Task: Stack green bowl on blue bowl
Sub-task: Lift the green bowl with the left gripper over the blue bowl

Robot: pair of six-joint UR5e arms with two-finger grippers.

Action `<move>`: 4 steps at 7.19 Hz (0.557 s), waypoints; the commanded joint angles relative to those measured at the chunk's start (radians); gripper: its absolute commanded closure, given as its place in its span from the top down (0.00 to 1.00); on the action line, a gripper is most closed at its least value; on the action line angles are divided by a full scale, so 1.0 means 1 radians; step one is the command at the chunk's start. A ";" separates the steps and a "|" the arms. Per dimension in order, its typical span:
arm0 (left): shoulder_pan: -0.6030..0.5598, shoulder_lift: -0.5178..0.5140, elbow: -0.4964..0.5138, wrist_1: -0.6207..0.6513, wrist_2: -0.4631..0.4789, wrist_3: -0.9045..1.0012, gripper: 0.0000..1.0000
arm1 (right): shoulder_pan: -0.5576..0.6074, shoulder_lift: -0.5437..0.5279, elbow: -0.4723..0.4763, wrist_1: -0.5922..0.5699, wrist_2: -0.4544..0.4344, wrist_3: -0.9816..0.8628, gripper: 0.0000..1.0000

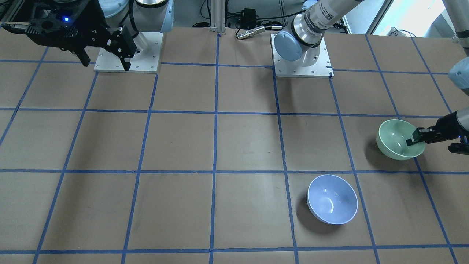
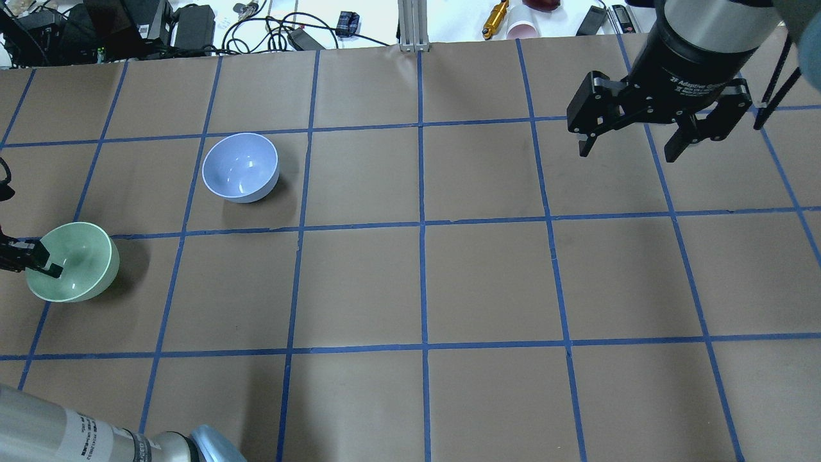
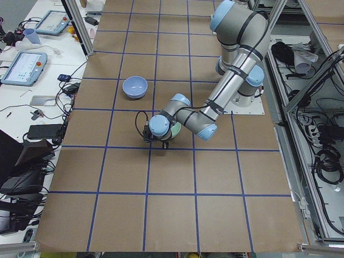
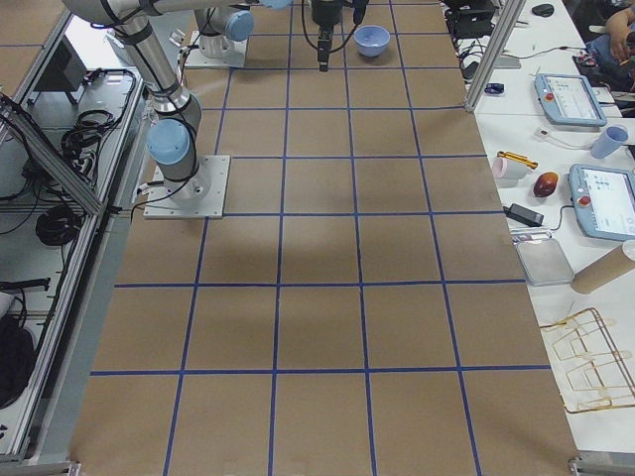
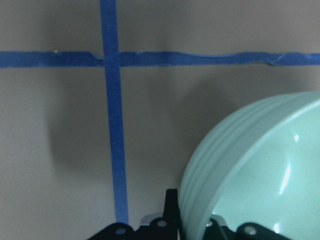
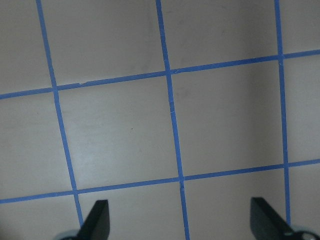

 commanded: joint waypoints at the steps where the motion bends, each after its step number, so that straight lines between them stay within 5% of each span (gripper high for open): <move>1: -0.032 0.022 0.108 -0.126 -0.030 -0.068 0.00 | 0.000 0.000 0.001 0.000 0.000 0.000 1.00; 4: -0.180 0.018 0.231 -0.186 -0.034 -0.243 0.00 | 0.000 0.000 0.000 -0.001 0.000 0.000 1.00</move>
